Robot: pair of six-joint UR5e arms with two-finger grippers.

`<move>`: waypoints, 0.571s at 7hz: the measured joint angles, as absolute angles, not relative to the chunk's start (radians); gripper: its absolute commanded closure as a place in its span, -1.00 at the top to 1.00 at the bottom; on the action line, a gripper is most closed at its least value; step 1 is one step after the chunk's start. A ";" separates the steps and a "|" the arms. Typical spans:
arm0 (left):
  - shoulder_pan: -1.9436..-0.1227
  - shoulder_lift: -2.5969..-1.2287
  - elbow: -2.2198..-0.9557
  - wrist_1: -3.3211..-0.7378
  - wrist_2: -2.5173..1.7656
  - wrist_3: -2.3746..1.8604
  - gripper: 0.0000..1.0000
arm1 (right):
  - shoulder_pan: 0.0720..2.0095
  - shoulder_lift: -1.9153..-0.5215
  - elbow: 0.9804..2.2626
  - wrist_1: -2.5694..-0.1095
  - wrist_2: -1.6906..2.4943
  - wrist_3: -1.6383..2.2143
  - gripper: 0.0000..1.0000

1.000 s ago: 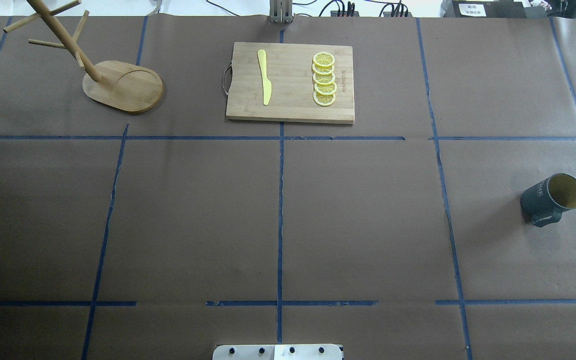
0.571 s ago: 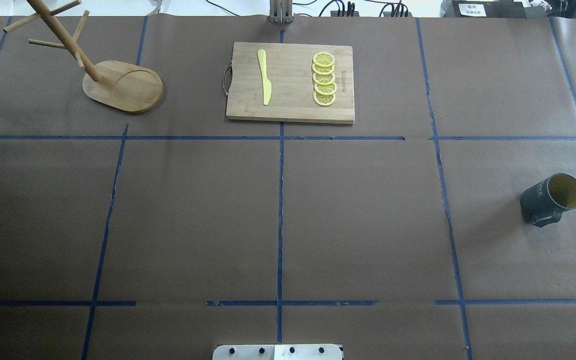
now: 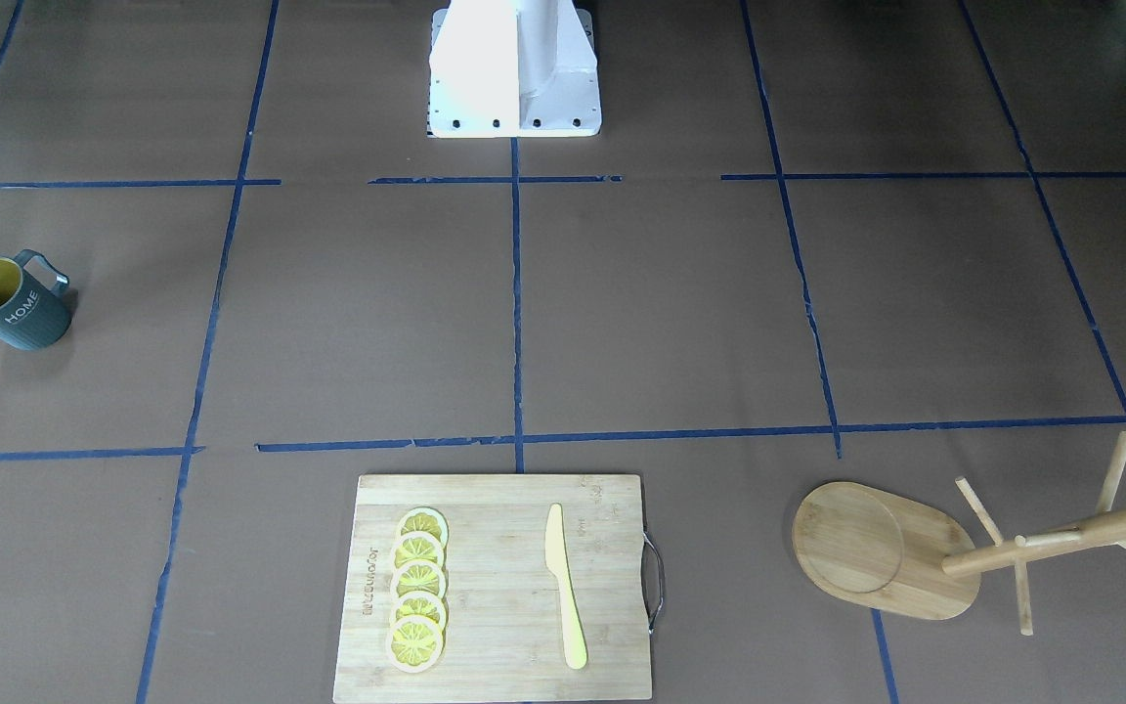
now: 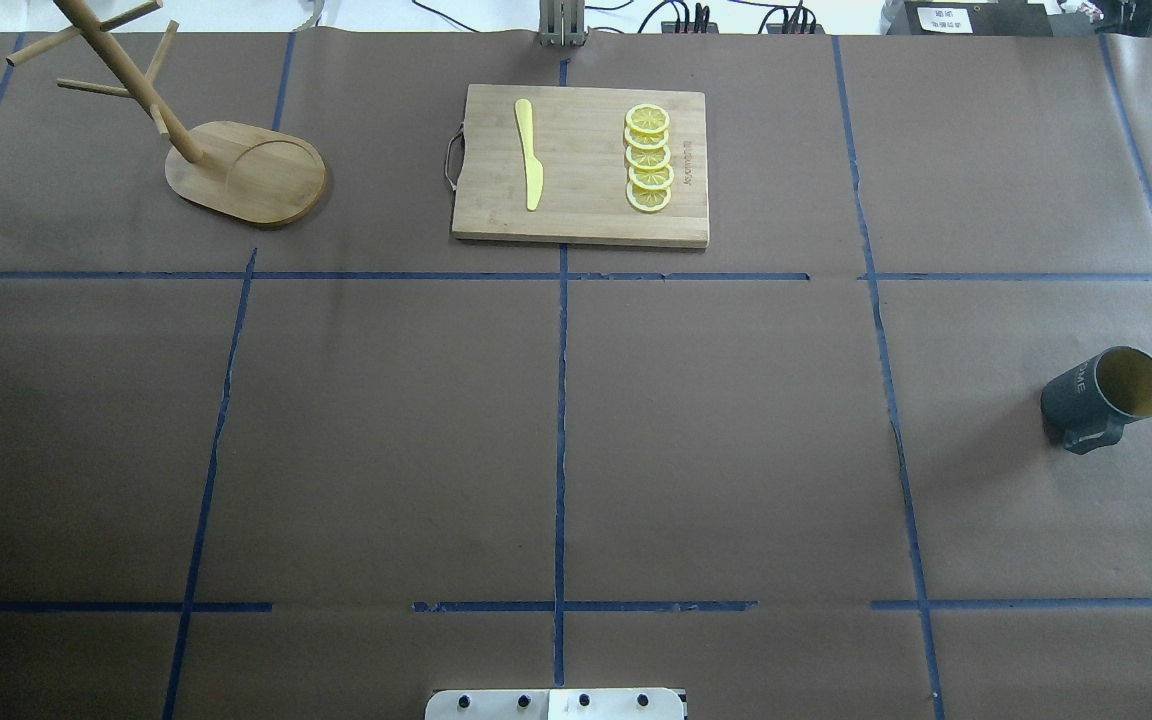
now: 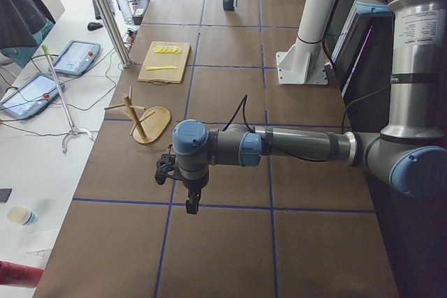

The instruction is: Hang cup on storage rack

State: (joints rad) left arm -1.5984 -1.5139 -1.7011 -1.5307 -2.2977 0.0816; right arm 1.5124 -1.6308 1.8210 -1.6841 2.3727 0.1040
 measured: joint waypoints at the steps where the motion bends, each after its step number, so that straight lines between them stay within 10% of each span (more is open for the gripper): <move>1: -1.598 -1.514 -1.700 -1.531 -2.298 0.081 1.00 | 1.455 -1.638 1.854 -1.657 2.372 0.189 0.99; 4: -1.597 -1.517 -1.692 -1.531 -2.298 0.081 1.00 | 1.316 -1.706 1.868 -1.355 2.344 0.471 0.99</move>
State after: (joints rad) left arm -1.5974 -1.5168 -1.6918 -1.5309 -2.2979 0.0809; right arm 1.3163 -1.7064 1.8682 -1.3551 2.3444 0.4711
